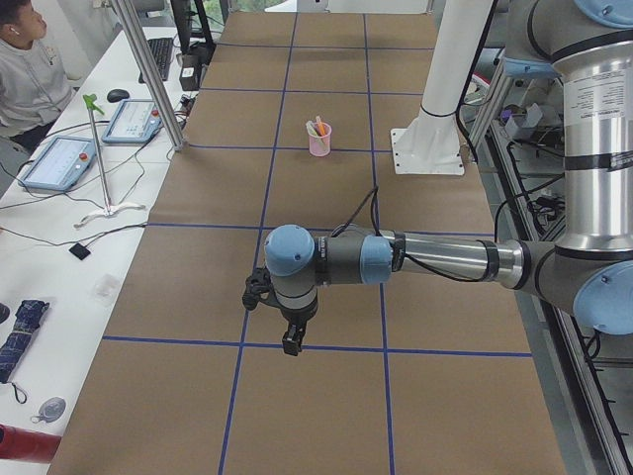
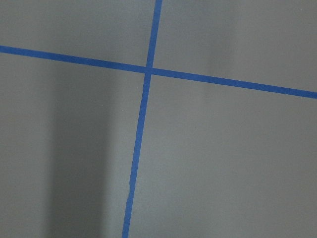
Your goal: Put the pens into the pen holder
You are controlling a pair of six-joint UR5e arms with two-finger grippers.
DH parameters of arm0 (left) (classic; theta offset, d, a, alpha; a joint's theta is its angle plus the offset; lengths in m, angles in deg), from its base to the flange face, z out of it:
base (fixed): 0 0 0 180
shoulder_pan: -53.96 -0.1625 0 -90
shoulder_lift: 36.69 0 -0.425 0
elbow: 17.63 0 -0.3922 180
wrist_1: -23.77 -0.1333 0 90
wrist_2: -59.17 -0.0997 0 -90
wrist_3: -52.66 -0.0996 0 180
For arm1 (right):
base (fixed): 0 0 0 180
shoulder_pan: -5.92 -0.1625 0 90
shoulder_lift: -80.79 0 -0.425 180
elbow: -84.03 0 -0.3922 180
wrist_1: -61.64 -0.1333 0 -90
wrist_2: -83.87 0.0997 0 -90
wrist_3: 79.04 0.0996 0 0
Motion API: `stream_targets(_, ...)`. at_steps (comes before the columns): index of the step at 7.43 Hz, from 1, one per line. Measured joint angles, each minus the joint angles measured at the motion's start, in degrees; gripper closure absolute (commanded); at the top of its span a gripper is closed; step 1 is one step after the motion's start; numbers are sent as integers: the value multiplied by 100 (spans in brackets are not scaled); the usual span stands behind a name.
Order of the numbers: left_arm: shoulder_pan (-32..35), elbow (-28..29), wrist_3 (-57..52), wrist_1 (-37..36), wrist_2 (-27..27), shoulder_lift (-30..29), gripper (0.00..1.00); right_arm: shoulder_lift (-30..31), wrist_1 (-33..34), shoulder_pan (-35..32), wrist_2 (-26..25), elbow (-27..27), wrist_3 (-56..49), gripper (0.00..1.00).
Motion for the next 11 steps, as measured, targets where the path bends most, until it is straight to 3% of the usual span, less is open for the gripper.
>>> stream_targets(4, 30, -82, 948, 129, 24, 82, 0, -18, -6, 0, -51, -6, 23, 0)
stream_targets(11, -8, 50, 983, 183, 2, 48, 0, 110, -17, -1, -82, 5, 39, 0)
